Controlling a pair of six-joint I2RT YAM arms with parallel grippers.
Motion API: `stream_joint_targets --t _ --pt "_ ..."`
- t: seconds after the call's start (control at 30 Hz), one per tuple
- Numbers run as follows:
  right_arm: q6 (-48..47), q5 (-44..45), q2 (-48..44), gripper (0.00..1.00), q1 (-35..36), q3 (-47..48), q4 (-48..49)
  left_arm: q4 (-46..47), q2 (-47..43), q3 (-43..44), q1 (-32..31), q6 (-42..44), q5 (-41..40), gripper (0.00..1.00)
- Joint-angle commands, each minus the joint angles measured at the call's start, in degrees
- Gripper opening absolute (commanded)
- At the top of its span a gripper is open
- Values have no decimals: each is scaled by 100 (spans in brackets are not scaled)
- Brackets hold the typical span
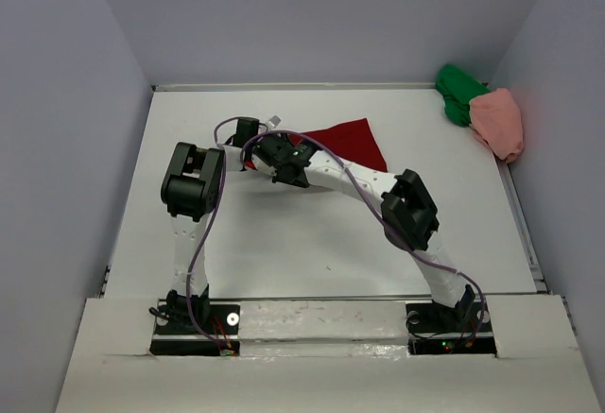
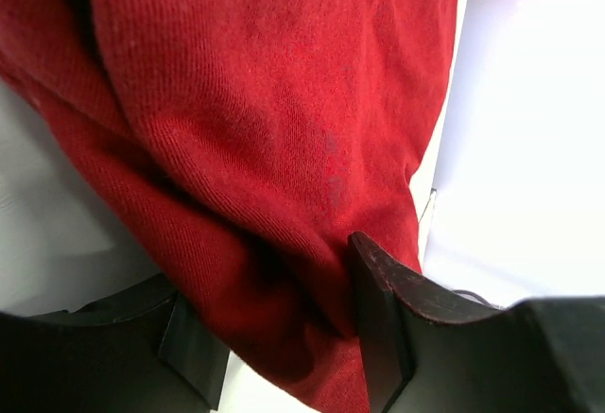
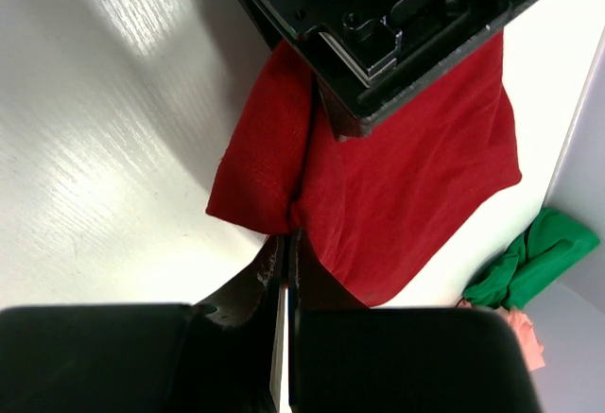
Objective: Fold and stack the t-shirts
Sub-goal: Put the neatly folded tshirt into the corner of the board with the left arm
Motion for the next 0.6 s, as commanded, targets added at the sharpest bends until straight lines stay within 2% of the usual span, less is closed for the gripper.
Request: stream_joint_targets --t 0.0,0.1,0.23,0.27,0.37,0.47,0.53,0.57 --pt "-34 -114 84 0 308 397 330 -414 226 41 -246 48 -75 59" --pt "-17 -122 137 0 361 459 286 -423 261 93 -246 74 -66 49" --pt "-25 -122 225 0 414 564 225 -423 384 216 -255 65 57 27" --pt "-17 -122 242 0 414 608 207 -423 410 225 -255 65 57 19" --pt "-17 -140 278 0 414 635 172 -441 472 269 -264 109 101 11" --pt "-26 -236 243 1 467 626 76 -520 507 330 -264 197 75 12" --pt "1 -568 207 25 467 670 -126 -572 534 409 -255 258 66 12" --pt "27 -797 129 49 467 714 -266 -599 542 445 -255 363 66 12"
